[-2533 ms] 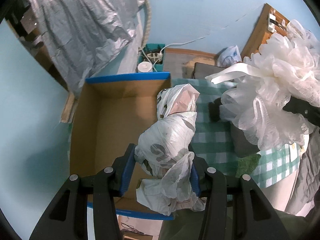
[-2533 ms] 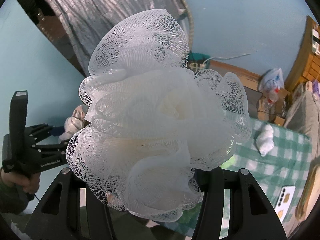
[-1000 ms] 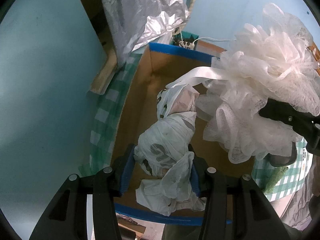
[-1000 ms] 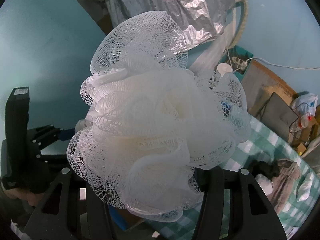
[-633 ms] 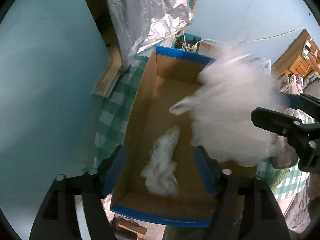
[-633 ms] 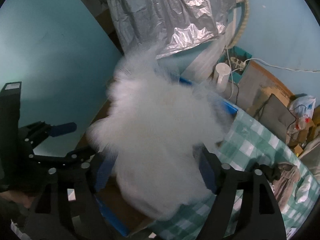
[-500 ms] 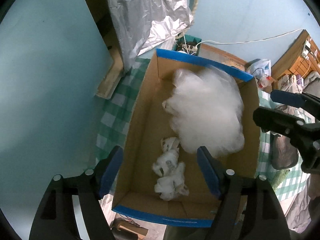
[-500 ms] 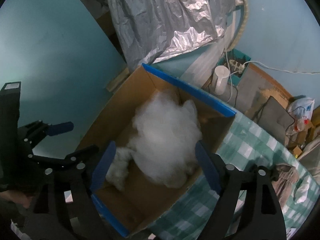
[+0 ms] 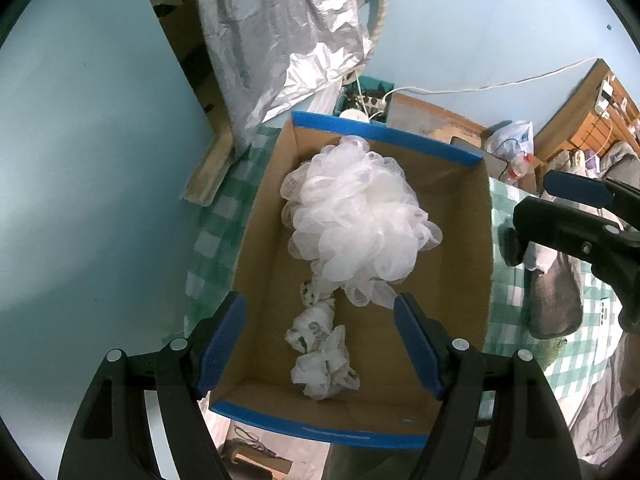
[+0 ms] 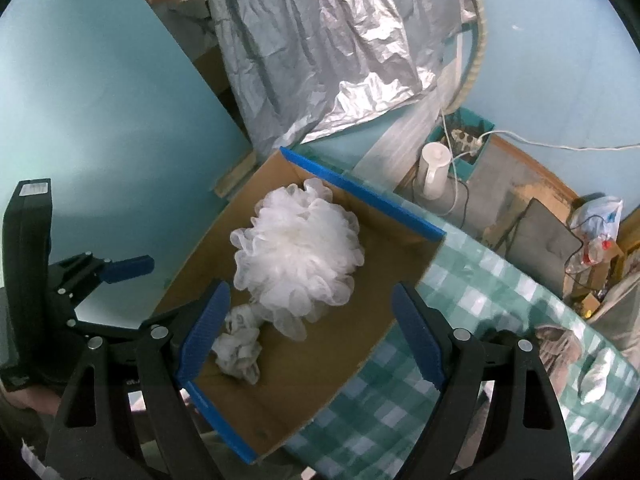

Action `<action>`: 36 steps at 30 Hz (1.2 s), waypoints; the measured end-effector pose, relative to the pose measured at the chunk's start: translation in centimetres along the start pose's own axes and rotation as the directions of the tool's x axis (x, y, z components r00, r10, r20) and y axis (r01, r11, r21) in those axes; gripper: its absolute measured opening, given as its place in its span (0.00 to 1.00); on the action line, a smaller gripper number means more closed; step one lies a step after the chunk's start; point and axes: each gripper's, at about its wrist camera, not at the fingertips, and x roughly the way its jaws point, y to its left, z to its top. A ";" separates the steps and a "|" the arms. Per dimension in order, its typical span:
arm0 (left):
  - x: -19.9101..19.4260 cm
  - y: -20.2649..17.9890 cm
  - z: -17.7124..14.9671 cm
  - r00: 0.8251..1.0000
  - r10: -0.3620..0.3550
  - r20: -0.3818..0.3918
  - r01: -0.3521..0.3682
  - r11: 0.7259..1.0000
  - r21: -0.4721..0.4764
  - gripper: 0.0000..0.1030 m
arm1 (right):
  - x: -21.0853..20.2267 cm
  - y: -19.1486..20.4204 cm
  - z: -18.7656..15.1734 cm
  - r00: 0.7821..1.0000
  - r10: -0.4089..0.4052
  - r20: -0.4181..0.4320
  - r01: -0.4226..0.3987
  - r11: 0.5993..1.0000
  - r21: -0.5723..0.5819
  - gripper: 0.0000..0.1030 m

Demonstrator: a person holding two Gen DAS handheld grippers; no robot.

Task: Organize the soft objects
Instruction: 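Withdraw both tools from the box back over the tablecloth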

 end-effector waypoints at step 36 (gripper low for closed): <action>-2.1 -11.3 -0.1 0.998 -0.057 0.012 0.054 0.988 0.145 0.75 | -7.9 -10.1 -6.9 0.996 -0.087 0.023 0.083 0.984 0.157 0.82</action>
